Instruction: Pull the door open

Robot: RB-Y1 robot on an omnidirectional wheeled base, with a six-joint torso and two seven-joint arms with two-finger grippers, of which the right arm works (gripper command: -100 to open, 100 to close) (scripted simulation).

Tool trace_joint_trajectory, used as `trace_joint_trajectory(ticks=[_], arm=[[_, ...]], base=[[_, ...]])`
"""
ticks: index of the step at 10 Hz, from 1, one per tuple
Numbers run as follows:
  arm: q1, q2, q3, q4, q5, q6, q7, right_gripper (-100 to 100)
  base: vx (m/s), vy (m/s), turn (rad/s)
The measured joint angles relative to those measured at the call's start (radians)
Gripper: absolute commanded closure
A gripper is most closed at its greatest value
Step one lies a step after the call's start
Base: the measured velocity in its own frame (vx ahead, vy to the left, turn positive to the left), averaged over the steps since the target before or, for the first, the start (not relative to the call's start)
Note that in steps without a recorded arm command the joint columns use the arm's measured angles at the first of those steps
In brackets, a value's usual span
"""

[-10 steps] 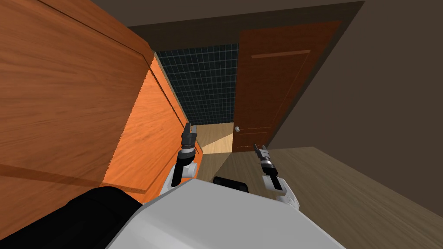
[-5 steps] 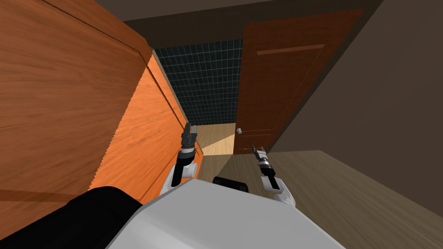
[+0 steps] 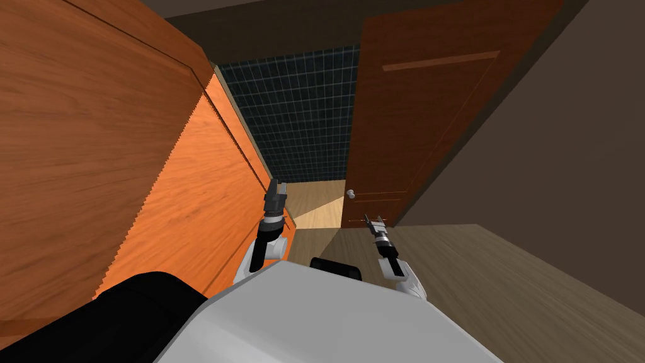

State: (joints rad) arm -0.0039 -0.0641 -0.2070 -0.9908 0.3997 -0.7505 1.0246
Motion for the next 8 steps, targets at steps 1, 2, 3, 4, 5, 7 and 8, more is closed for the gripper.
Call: trace_joint_trajectory(ticks=[1, 2, 3, 4, 5, 7, 8], arm=[[-0.010, 0.003, -0.005, 0.026, 0.007, -0.006, 0.016, -100], [-0.014, 0.006, -0.008, 0.041, 0.016, -0.010, 0.031, -100], [-0.025, 0.008, -0.013, 0.068, 0.022, -0.017, 0.046, -100], [-0.039, 0.011, -0.019, 0.098, 0.029, -0.025, 0.063, -100], [-0.048, 0.012, -0.024, 0.123, 0.035, -0.034, 0.078, -100], [-0.064, 0.021, -0.033, 0.171, 0.053, -0.048, 0.113, -100], [-0.070, 0.030, -0.037, 0.188, 0.064, -0.049, 0.132, -100]], base=[[0.097, 0.013, 0.036], [0.103, 0.008, 0.028], [0.109, 0.007, 0.027], [0.093, 0.000, 0.028], [0.119, -0.001, 0.034], [0.122, 0.002, 0.030], [0.117, 0.016, 0.032]])
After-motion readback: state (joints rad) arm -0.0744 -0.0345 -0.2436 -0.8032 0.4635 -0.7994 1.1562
